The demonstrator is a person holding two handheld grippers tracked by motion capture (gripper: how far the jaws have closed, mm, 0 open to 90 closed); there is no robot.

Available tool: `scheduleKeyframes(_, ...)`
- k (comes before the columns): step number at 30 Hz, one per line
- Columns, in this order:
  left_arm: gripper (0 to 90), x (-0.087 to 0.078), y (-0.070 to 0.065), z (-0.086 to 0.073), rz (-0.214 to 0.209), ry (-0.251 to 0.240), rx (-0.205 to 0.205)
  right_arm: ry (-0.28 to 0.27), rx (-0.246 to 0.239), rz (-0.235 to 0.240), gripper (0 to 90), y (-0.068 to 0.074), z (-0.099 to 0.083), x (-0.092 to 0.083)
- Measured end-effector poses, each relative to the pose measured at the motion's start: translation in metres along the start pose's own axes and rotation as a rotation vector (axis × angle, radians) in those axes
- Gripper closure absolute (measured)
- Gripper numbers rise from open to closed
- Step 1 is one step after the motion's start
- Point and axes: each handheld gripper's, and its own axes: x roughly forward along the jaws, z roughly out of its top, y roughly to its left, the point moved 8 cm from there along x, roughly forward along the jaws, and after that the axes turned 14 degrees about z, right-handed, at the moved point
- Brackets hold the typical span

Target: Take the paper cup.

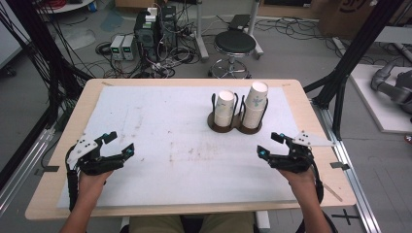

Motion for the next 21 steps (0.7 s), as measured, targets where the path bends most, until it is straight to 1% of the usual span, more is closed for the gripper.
scheduleKeyframes(1, 17.0, 0.001, 0.0, 0.0, 0.0, 0.001, -0.002, 0.0, 0.0, 0.0, 19.4, 0.0, 0.0, 0.0)
scheduleKeyframes(2, 16.9, 0.001, 0.0, -0.001, -0.003, 0.002, -0.006, -0.005, -0.01, 0.013, 19.4, -0.001, 0.011, 0.008)
scheduleKeyframes(3, 16.9, 0.001, 0.0, -0.001, -0.004, 0.002, -0.008, -0.005, -0.01, 0.013, 19.4, -0.001, 0.011, 0.008)
scheduleKeyframes(4, 16.9, 0.002, 0.0, -0.001, -0.006, 0.003, -0.006, 0.001, -0.023, 0.028, 19.4, -0.002, 0.023, 0.018)
scheduleKeyframes(5, 17.0, 0.002, 0.0, -0.001, -0.008, 0.005, -0.003, 0.004, -0.027, 0.034, 19.4, -0.003, 0.029, 0.024)
scheduleKeyframes(6, 17.0, 0.003, 0.0, -0.001, -0.009, 0.004, -0.003, 0.004, -0.027, 0.034, 19.4, -0.003, 0.029, 0.024)
scheduleKeyframes(7, 16.9, 0.003, 0.0, -0.001, -0.011, 0.004, 0.0, 0.007, -0.034, 0.039, 19.4, -0.004, 0.035, 0.029)
scheduleKeyframes(8, 16.9, 0.003, -0.001, -0.001, -0.013, 0.002, -0.004, 0.014, -0.048, 0.049, 19.4, -0.005, 0.047, 0.042)
scheduleKeyframes(9, 16.9, 0.004, -0.001, -0.001, -0.014, 0.002, -0.007, 0.014, -0.048, 0.049, 19.4, -0.005, 0.047, 0.042)
scheduleKeyframes(10, 16.9, 0.004, -0.002, -0.001, -0.017, 0.003, -0.005, 0.017, -0.052, 0.05, 19.4, -0.006, 0.053, 0.048)
scheduleKeyframes(11, 16.9, 0.004, -0.002, -0.001, -0.019, 0.005, -0.001, 0.025, -0.061, 0.046, 19.4, -0.01, 0.063, 0.06)
scheduleKeyframes(12, 16.9, 0.004, -0.002, -0.001, -0.021, 0.006, 0.0, 0.025, -0.061, 0.046, 19.4, -0.01, 0.063, 0.06)
scheduleKeyframes(17, 16.9, 0.003, -0.002, -0.001, -0.025, 0.002, -0.003, 0.071, -0.074, 0.021, 19.4, -0.019, 0.081, 0.088)
scheduleKeyframes(18, 17.0, 0.003, -0.001, -0.001, -0.022, 0.001, -0.006, 0.085, -0.07, 0.009, 19.4, -0.024, 0.088, 0.097)
scheduleKeyframes(19, 17.0, 0.003, -0.001, -0.001, -0.024, 0.0, -0.001, 0.085, -0.07, 0.009, 19.4, -0.024, 0.088, 0.097)
scheduleKeyframes(21, 16.9, 0.003, 0.0, -0.001, -0.023, -0.002, -0.007, 0.099, -0.068, -0.002, 19.4, -0.03, 0.093, 0.105)
